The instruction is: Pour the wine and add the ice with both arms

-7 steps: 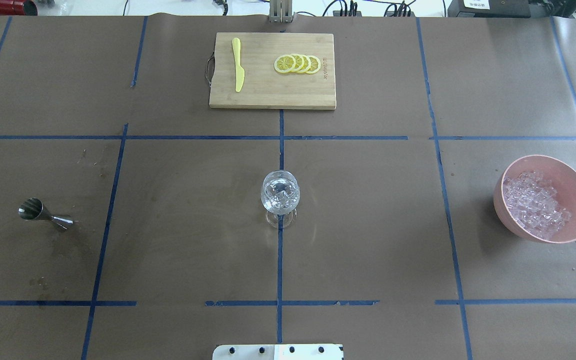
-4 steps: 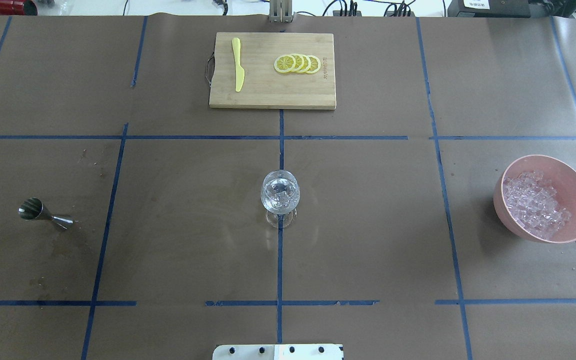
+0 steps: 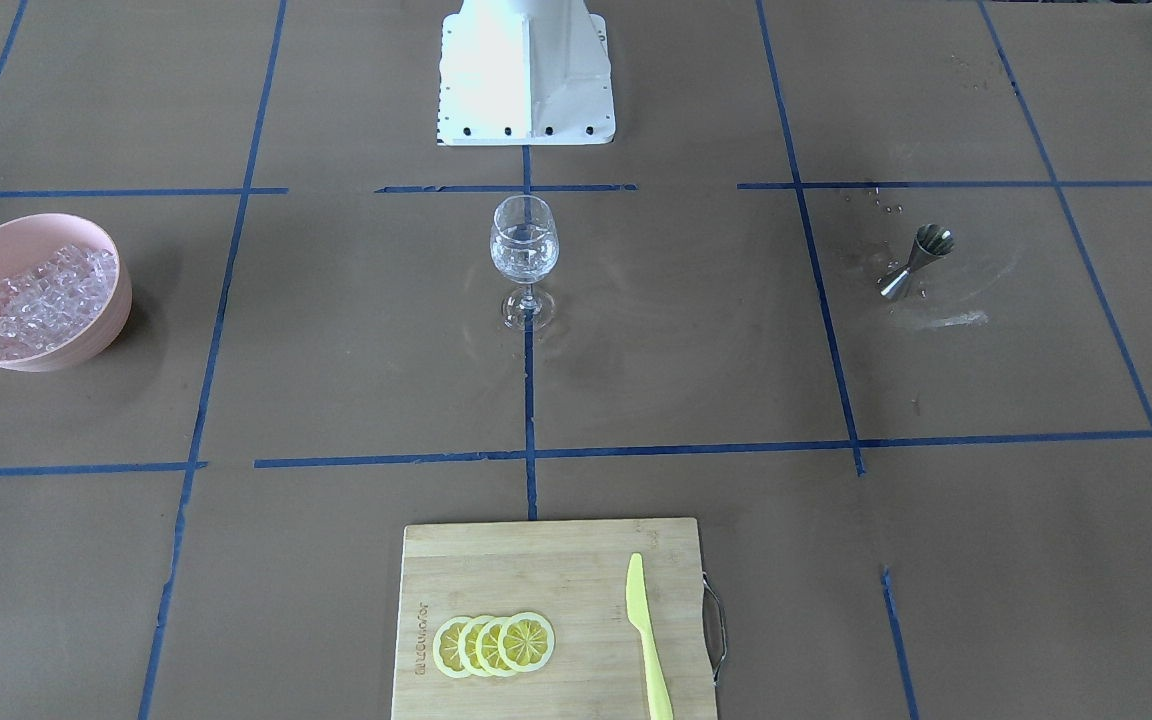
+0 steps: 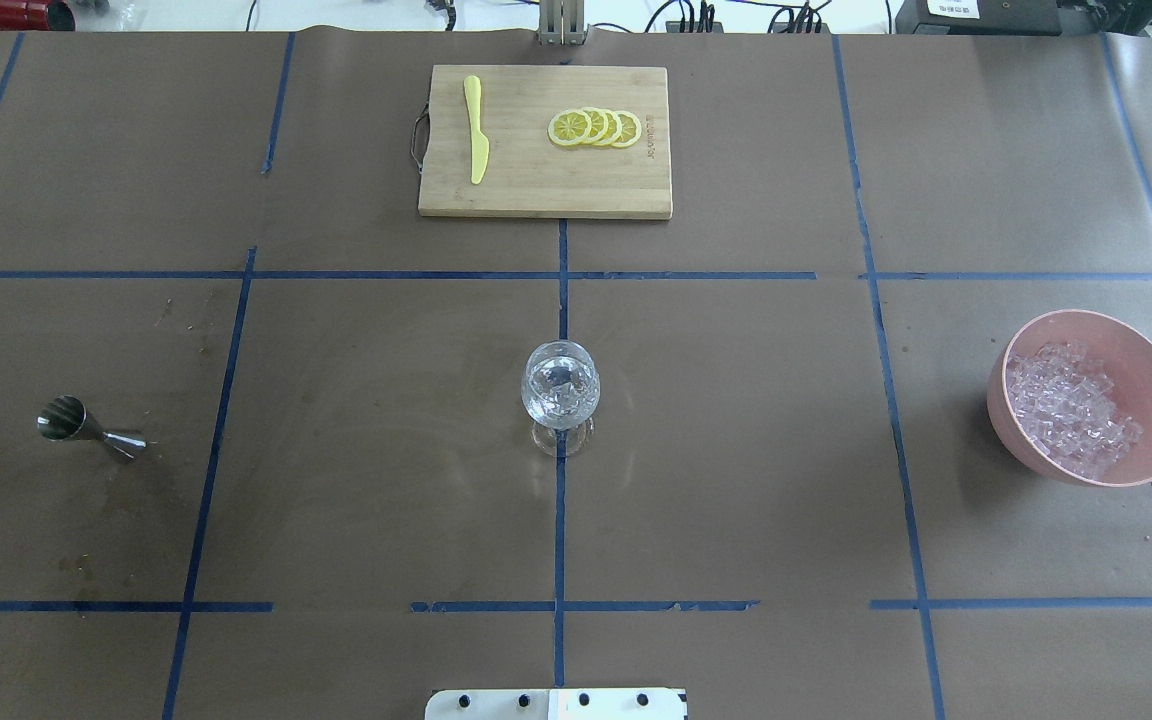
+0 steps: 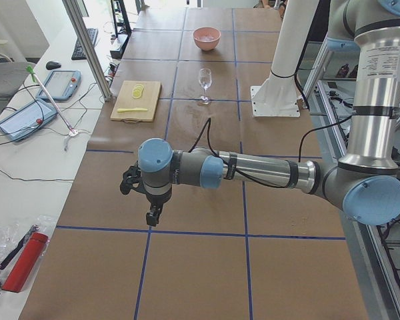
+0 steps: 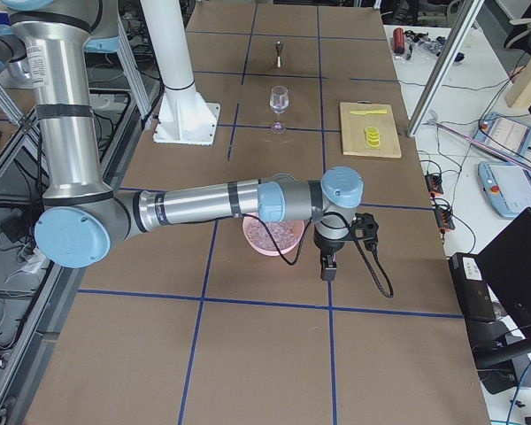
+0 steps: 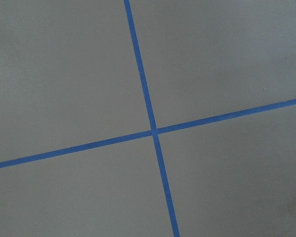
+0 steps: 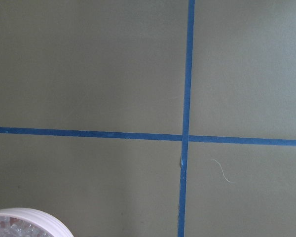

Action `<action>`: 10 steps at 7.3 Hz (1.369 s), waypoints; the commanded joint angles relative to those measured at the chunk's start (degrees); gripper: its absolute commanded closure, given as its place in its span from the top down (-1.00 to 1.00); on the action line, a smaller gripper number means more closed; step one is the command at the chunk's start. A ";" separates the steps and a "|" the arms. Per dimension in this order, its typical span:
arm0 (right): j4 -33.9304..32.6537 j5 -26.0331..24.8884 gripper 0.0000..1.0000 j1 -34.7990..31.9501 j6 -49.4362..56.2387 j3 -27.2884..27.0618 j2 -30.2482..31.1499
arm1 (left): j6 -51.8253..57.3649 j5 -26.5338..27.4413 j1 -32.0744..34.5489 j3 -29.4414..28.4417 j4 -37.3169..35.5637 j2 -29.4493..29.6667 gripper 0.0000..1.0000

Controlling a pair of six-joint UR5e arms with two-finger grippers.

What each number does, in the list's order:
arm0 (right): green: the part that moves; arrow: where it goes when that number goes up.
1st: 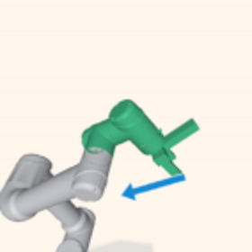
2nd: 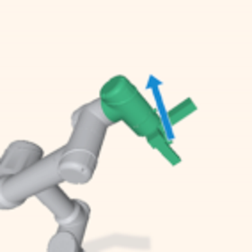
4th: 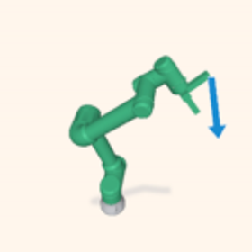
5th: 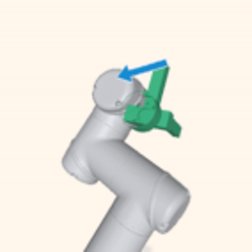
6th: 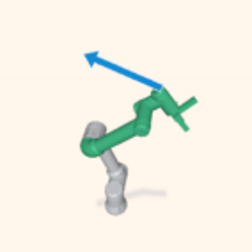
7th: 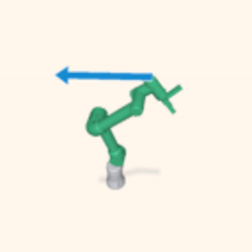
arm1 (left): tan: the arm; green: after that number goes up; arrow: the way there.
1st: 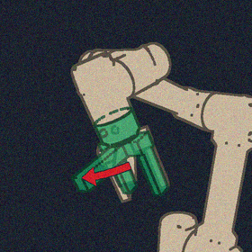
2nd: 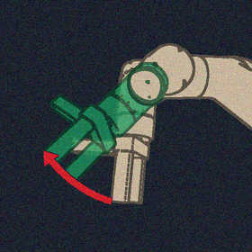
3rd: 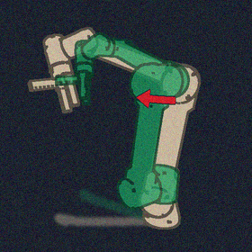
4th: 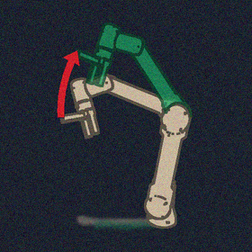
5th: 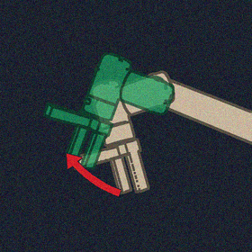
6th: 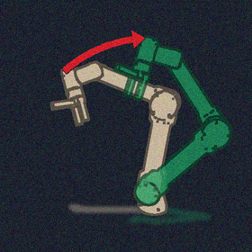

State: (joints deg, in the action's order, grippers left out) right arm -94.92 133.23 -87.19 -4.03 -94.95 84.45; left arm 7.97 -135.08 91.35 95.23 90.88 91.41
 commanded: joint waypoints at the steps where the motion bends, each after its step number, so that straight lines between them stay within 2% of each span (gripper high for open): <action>1: 0.09 0.01 1.00 0.00 -0.01 0.03 0.01 | -0.06 -0.09 -0.20 -0.48 0.00 0.00 1.00; 7: 0.09 0.01 1.00 0.00 -0.01 0.03 0.10 | -0.58 -0.18 -0.12 -0.22 -0.53 -0.09 1.00; 10: -0.26 -0.08 1.00 0.00 -0.27 0.21 0.36 | -0.59 0.08 -0.12 0.40 -5.79 0.43 1.00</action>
State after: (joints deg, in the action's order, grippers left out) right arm -94.98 133.23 -87.19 -4.20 -94.84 84.65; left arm 7.38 -135.17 91.22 95.38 86.68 91.67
